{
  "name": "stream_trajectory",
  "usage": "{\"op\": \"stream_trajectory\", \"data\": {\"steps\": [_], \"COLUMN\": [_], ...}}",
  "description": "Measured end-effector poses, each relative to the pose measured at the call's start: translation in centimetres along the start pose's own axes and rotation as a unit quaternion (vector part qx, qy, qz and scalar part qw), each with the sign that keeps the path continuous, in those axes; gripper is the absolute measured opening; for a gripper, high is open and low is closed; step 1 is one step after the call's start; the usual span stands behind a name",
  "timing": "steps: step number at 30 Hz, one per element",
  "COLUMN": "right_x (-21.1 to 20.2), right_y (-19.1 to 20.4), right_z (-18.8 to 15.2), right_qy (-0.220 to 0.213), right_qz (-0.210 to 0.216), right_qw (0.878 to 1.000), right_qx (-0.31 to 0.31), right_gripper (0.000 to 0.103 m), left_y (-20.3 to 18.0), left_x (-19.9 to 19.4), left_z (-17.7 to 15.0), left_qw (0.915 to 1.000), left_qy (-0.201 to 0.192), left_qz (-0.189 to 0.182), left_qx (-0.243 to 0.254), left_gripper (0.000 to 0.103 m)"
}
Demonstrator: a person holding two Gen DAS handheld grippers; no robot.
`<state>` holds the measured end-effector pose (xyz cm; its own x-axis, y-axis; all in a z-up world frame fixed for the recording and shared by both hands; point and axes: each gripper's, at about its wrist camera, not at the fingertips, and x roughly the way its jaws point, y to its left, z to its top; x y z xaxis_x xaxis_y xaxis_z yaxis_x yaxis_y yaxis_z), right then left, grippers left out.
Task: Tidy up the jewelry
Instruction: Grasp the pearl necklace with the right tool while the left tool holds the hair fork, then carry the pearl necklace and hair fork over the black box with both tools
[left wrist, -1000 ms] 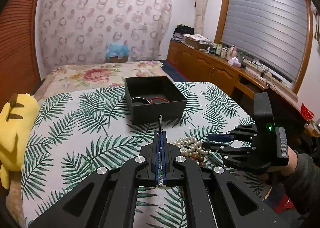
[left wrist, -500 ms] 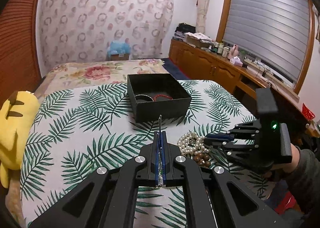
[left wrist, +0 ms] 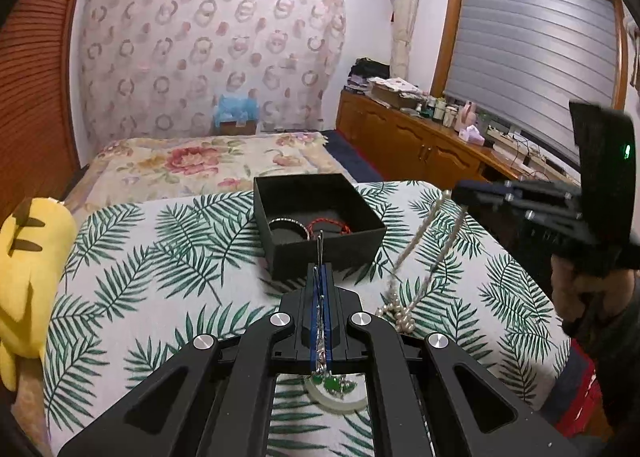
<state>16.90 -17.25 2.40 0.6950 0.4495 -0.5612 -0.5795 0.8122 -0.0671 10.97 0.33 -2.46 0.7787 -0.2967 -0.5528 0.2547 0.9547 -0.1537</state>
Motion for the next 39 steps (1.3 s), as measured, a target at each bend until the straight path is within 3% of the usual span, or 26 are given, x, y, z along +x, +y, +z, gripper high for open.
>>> {"op": "stream_trajectory", "data": {"steps": [15, 28, 39], "right_x": [-1.1, -2.9, -1.6], "right_y": [-1.3, -3.0, -4.9], "right_z": [5.0, 10.2, 13.3], "right_qy": [-0.032, -0.075, -0.086], "right_qz": [-0.011, -0.041, -0.053], "right_qw": [0.999, 0.996, 0.995], "right_qx": [-0.010, -0.027, -0.013], "right_gripper": [0.008, 0.008, 0.008], "left_y": [-0.6, 0.6, 1.2], "left_x": [2.8, 8.4, 14.2], "left_z": [4.4, 7.2, 7.2], "left_qw": [0.9998, 0.9998, 0.9990], "left_qy": [-0.007, 0.009, 0.044], "left_qz": [-0.006, -0.002, -0.012], "left_qx": [0.019, 0.015, 0.000], "left_gripper": [0.001, 0.001, 0.001]}}
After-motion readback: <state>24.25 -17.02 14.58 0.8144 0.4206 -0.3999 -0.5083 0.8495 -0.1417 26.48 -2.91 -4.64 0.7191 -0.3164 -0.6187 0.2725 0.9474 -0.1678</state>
